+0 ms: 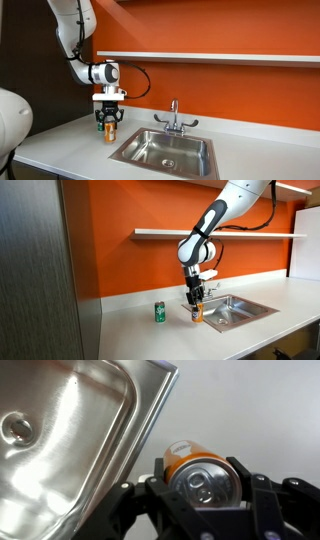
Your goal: Take the can out of the sink
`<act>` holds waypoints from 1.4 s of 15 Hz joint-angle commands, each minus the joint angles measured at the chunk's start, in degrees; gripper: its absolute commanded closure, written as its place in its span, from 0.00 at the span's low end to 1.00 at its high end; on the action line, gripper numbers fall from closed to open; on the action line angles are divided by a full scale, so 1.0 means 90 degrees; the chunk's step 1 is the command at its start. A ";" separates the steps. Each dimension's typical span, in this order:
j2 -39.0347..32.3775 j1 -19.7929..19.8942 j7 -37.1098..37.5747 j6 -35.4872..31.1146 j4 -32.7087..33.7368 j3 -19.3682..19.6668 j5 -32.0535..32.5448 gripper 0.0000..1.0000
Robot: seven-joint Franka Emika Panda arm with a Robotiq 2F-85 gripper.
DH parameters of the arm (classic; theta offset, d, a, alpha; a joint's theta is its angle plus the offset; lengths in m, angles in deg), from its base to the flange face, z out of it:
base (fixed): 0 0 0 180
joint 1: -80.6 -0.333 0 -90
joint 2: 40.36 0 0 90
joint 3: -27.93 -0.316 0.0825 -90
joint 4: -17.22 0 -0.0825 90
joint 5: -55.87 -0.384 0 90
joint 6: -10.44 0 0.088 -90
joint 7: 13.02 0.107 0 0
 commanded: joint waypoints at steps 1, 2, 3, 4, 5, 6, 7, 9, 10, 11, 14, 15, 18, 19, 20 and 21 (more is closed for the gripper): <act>0.0041 -0.0010 -0.0301 0.0069 -0.0009 -0.0131 0.0067 0.62; 0.0011 -0.0018 -0.0345 0.0066 -0.0005 -0.0149 0.0059 0.62; -0.0014 -0.0021 -0.0388 0.0062 -0.0006 -0.0161 0.0051 0.62; -0.0059 -0.0025 -0.0419 0.0054 0.0000 -0.0174 0.0059 0.62; -0.0072 -0.0023 -0.0450 0.0059 -0.0003 -0.0187 0.0051 0.62; -0.0107 -0.0027 -0.0460 0.0058 -0.0001 -0.0194 0.0067 0.62; -0.0124 -0.0031 -0.0464 0.0077 0.0004 -0.0199 0.0078 0.62; -0.0169 -0.0033 -0.0488 0.0079 0.0004 -0.0210 0.0084 0.62; -0.0193 -0.0035 -0.0493 0.0078 0.0006 -0.0211 0.0097 0.62; -0.0209 -0.0033 -0.0505 0.0083 0.0009 -0.0212 0.0098 0.62; -0.0251 -0.0028 -0.0522 0.0085 0.0009 -0.0204 0.0118 0.62; -0.0256 -0.0028 -0.0527 0.0085 0.0005 -0.0203 0.0124 0.62; -0.0274 -0.0032 -0.0506 0.0087 -0.0003 -0.0199 0.0154 0.20; -0.0267 -0.0034 -0.0496 0.0085 -0.0009 -0.0199 0.0158 0.05; -0.0270 -0.0038 -0.0482 0.0080 -0.0014 -0.0196 0.0175 0.01; -0.0268 -0.0036 -0.0492 0.0092 -0.0015 -0.0198 0.0166 0.00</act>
